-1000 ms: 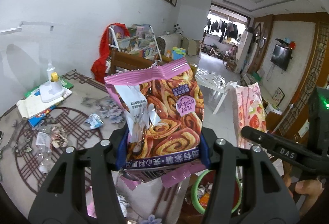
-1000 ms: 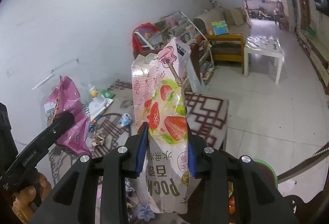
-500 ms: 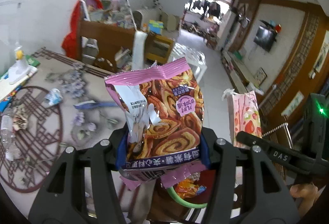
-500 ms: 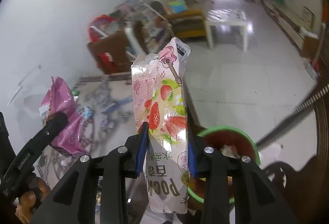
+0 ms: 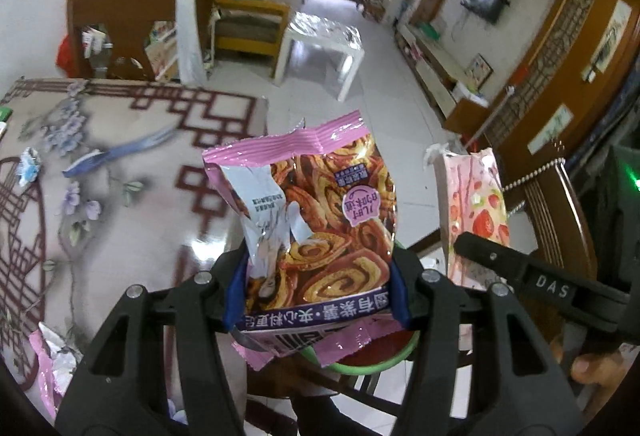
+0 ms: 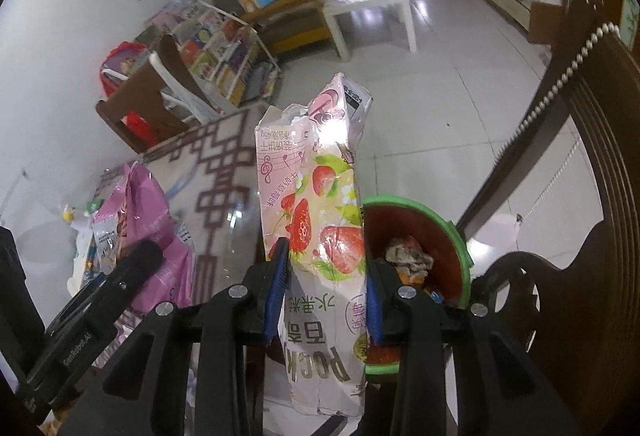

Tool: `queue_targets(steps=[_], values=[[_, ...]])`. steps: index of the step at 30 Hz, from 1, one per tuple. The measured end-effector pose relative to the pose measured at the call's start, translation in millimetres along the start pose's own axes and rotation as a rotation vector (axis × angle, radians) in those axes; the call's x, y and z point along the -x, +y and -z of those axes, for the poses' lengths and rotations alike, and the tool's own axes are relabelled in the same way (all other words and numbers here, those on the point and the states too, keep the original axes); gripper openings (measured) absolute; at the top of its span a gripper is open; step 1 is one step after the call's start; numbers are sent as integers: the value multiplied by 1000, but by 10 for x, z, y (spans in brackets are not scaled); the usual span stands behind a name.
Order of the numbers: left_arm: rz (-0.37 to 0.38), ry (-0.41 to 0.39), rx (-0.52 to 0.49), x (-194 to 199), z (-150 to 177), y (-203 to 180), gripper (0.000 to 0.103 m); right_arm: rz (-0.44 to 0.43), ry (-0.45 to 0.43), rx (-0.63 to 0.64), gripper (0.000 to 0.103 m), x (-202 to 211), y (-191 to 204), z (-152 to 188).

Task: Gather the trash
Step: 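Carry the bread bag and Pocky box over the red bin, then open the left tool to drop the bread bag while the right tool releases the Pocky box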

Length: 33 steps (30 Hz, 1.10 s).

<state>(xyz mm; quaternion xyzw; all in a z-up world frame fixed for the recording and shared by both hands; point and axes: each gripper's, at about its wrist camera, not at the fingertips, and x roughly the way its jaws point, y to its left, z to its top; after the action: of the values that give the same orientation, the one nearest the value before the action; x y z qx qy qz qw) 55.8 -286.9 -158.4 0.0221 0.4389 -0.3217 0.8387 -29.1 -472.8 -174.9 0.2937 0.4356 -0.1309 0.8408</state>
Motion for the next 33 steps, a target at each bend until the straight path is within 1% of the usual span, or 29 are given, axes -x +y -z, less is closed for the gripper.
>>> queue_targets(steps=[2,4,9,10,11,12,13,14,16,22,24,27,33], values=[[9,16,-8,-47,6,-36,54,3,24,-21,33,-45,-50,2],[19,22,-14,-74,6,-60,56,17,39,-30,33,-67,-71,-8],[36,29,-18,-98,-19,-93,58,48,40,-51,34,-93,-120,-54],[44,31,-17,-103,-22,-93,62,60,35,-54,35,-92,-136,-54],[54,33,-16,-104,-23,-93,65,68,34,-58,41,-87,-145,-42],[62,33,-16,-109,-27,-86,71,70,31,-64,45,-88,-160,-45],[72,28,-15,-92,-24,-86,73,72,25,-75,51,-77,-173,-49],[75,26,-16,-89,-25,-97,73,71,22,-81,54,-76,-186,-43],[77,15,-22,-51,-27,-94,79,66,14,-85,55,-54,-181,-49],[80,-33,13,135,-40,27,81,53,-5,-42,58,-17,-26,-53],[74,-47,31,215,-41,96,81,49,-13,-18,59,-2,52,-57],[43,-82,54,386,-7,264,81,40,-22,21,61,13,180,-52],[-72,-144,156,782,165,794,81,4,-15,107,62,-31,499,31]])
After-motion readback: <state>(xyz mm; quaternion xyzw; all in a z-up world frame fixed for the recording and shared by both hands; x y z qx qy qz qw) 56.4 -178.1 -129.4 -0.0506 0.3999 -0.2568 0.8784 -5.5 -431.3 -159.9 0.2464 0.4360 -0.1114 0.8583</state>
